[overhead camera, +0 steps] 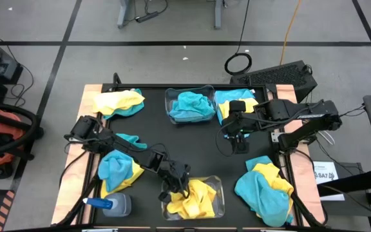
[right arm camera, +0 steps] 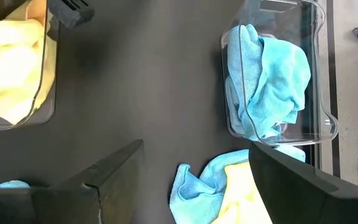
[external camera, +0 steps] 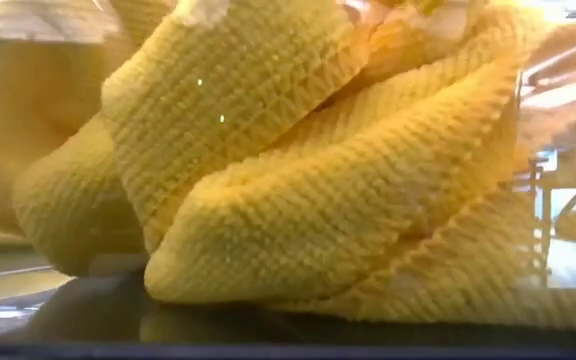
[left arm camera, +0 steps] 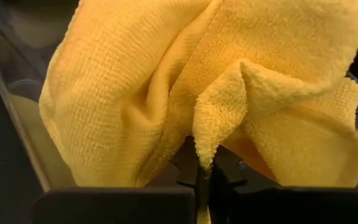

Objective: Sort microfiber towel by color & place in baskets
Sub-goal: Put the yellow microfiber towel into the bottom transparent bin

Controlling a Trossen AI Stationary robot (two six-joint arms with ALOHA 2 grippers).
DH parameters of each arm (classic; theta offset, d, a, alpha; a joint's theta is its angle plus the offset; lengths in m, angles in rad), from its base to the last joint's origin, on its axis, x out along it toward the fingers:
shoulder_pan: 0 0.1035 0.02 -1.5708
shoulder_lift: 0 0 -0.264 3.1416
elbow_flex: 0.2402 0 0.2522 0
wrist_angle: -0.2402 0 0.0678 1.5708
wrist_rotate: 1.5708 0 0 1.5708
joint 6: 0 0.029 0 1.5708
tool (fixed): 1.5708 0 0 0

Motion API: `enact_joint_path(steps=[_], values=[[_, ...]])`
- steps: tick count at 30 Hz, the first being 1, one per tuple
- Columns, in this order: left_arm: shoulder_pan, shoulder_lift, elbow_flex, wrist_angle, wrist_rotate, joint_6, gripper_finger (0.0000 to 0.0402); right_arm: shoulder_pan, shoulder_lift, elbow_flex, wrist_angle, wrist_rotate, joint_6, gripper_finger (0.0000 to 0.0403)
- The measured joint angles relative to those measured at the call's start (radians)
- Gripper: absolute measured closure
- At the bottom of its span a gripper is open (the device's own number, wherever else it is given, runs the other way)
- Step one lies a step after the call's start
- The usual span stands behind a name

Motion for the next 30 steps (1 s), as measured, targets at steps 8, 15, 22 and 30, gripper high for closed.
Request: enact_joint_path(steps=[8, 15, 22, 30], values=[[-0.007, -0.015, 0.000, -0.030, 0.000, 0.046, 0.0291, 0.000, 0.000, 0.000, 0.001, 0.000, -0.010, 0.0122], [-0.004, -0.089, 0.017, -0.088, 0.003, 0.053, 0.0208, 0.000, 0.000, 0.000, 0.003, 0.000, -0.016, 0.0122], [-0.006, -0.224, 0.063, -0.183, 0.001, 0.099, 0.0196, 0.000, 0.000, 0.000, 0.009, 0.000, -0.030, 0.0122], [0.002, -0.392, 0.080, -0.416, -0.212, 0.152, 0.0196, 0.000, 0.000, -0.013, 0.025, 0.000, -0.038, 0.0122]])
